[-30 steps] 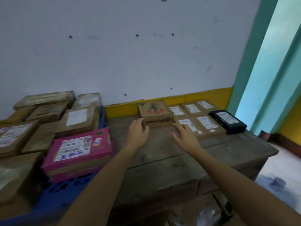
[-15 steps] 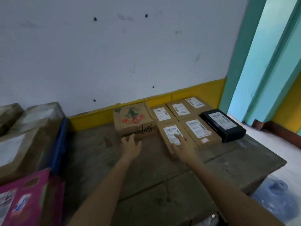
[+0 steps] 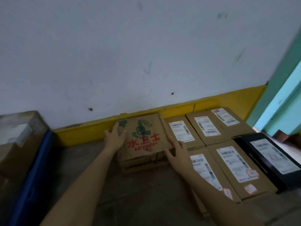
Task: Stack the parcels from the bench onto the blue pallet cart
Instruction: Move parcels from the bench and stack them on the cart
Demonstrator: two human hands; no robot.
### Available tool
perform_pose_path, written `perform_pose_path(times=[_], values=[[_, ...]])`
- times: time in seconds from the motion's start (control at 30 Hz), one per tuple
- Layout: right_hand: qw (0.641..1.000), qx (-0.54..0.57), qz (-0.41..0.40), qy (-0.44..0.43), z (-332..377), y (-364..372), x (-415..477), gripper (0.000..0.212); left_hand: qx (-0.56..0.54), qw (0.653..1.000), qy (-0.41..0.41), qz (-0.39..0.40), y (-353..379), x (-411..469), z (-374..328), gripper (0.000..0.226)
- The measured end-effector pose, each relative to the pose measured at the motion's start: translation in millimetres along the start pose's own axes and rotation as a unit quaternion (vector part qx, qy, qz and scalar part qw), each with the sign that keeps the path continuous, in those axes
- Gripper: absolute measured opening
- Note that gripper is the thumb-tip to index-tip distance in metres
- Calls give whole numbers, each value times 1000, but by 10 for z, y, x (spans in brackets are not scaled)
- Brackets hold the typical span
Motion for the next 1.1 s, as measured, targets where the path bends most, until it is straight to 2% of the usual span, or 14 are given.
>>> perform_pose_path(times=[0.3,0.37,0.5,0.73,1.1], values=[[1000,-12,-5,3,-97,171,218,55,15,997,25,73,175,455,7,62],[1000,-21,-4,-5,-101,171,234,53,-13,996,33,78,216,467,7,61],[1000,-19,-17,-9,-65,173,210,50,-75,995,20,60,227,427,0,61],[1000,-15,-14,-16,70,133,62,51,-117,992,11,41,49,281,-9,62],[995,-2,-37,-97,606,-288,-624,51,-114,990,81,-27,-906,-705,-370,61]])
Point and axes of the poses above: each hand's wrist, its own x-axis towards the middle knuckle, its own y-axis out of the palm, z = x × y, the point moved 1 cm from there along x, towards the middle knuckle, and after that the axes turned 3 degrees about -z, right-handed, at the moved point
